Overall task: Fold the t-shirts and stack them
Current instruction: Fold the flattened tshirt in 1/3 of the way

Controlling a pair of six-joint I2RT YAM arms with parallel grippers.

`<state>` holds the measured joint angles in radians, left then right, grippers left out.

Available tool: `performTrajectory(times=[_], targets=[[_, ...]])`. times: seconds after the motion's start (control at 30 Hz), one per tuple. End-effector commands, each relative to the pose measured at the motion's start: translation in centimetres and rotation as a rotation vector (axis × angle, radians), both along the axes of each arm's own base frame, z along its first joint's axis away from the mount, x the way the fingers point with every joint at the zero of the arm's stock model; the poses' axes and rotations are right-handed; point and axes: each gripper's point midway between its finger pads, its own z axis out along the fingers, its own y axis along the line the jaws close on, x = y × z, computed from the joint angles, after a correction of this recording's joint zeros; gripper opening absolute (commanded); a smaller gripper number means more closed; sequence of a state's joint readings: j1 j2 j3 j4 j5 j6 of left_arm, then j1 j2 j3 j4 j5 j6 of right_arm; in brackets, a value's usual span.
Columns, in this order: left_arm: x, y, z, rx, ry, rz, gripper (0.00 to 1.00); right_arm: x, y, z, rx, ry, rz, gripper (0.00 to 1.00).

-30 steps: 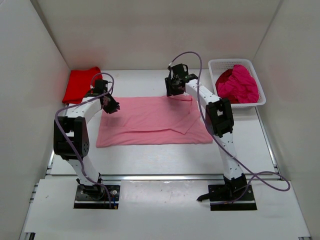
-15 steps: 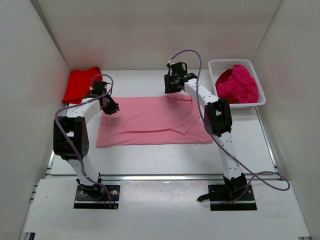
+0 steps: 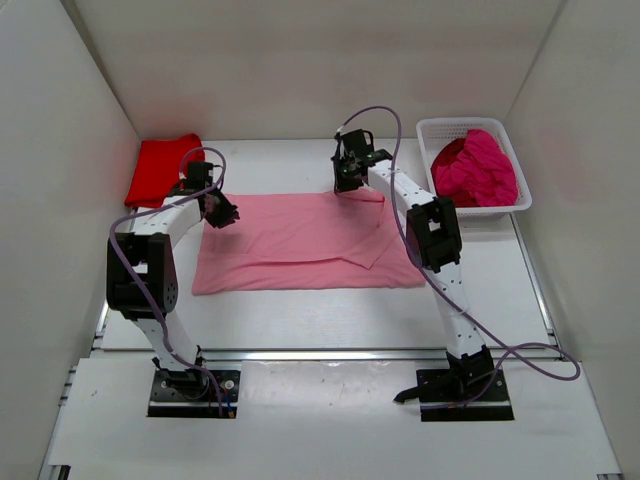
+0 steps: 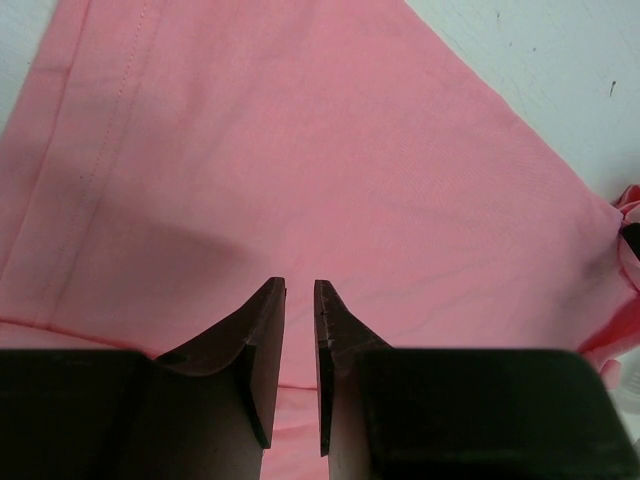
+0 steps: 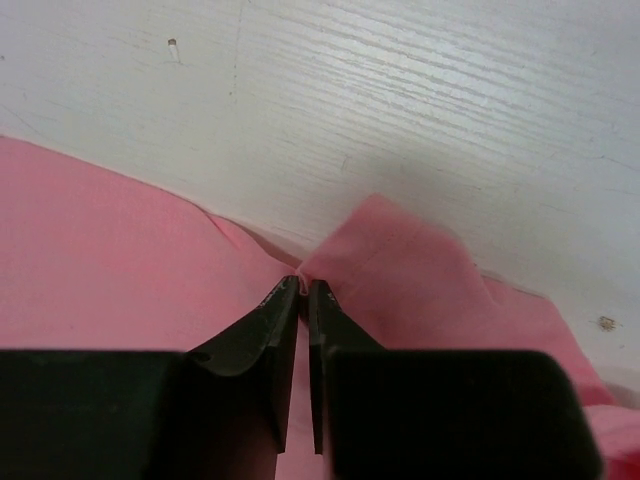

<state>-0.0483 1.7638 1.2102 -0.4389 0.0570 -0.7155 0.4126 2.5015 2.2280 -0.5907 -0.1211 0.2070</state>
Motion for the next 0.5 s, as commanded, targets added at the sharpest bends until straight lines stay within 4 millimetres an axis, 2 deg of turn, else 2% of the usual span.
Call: performTrajectory(times=[0.0, 0.07, 0.2, 0.23, 0.27, 0.37, 0.43, 0.47], targets=[[0.2, -0.1, -0.2, -0.017, -0.008, 0.002, 0.29, 1.8, 0.3, 3.4, 0.049, -0.081, -0.018, 0.06], [0.1, 0.2, -0.5, -0.028, -0.001, 0.010, 0.29, 1.9, -0.6, 3.0, 0.037, -0.067, -0.037, 0.01], [0.5, 1.0, -1.0, -0.026, 0.002, 0.040, 0.30, 2.5, -1.8, 4.6, 0.036, -0.096, -0.057, 0.00], [0.5, 1.3, -1.3, -0.023, 0.010, 0.050, 0.29, 2.5, -1.8, 5.9, 0.042, -0.115, -0.054, 0.00], [0.6, 1.5, -1.2, -0.026, 0.009, 0.056, 0.30, 2.7, -2.5, 5.8, 0.035, -0.113, -0.067, 0.00], [0.7, 1.5, -1.8, -0.036, 0.020, 0.062, 0.30, 3.5, -4.9, 8.8, 0.027, -0.165, -0.111, 0.00], [0.7, 1.5, -2.1, -0.045, 0.026, 0.077, 0.29, 4.0, -6.9, 9.8, 0.012, -0.180, -0.150, 0.00], [0.5, 2.6, -2.6, -0.043, 0.034, 0.098, 0.30, 4.1, -8.2, 10.0, 0.001, -0.180, -0.168, 0.00]])
